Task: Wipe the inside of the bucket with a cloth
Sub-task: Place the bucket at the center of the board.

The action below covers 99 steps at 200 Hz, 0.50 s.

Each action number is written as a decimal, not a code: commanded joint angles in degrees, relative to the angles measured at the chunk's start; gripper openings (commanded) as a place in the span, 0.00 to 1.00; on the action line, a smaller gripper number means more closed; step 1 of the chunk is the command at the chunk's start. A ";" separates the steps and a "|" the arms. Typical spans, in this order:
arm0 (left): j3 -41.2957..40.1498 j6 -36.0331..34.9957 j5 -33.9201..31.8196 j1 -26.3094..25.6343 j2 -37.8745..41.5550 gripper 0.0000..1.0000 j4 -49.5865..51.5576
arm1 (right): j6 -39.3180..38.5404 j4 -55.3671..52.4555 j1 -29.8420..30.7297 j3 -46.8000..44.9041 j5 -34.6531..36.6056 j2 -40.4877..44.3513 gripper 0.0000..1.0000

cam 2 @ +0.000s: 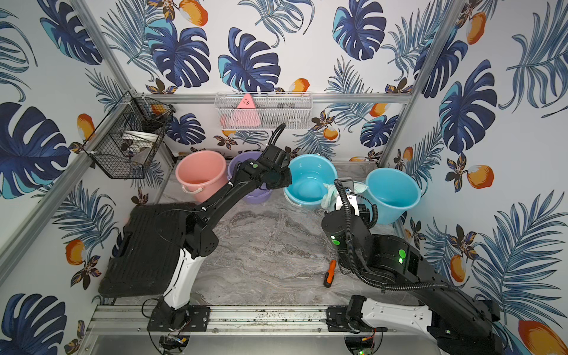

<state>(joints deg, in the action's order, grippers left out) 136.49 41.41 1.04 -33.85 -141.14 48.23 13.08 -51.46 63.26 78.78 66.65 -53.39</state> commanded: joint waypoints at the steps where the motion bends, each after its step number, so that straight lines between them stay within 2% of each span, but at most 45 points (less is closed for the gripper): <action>1: 1.01 2.83 -1.28 0.66 -1.42 0.00 -4.71 | 1.68 -1.56 0.02 0.49 -0.56 0.03 0.00; 53: 0.74 4.80 -3.24 1.84 -2.55 0.02 -3.82 | 3.22 -3.53 0.02 1.24 -1.56 0.03 0.00; 82: -0.08 5.25 -3.67 2.67 -2.26 0.08 -3.01 | 3.49 -4.23 0.06 1.89 -1.95 -0.28 0.00; 99: -1.54 5.49 -3.52 3.05 -1.48 0.16 -3.45 | 3.53 -4.40 0.05 2.08 -2.13 -0.32 0.00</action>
<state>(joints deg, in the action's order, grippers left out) 136.22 45.47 -1.69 -31.38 -143.63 47.53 15.38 -54.17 63.26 80.23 64.55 -53.52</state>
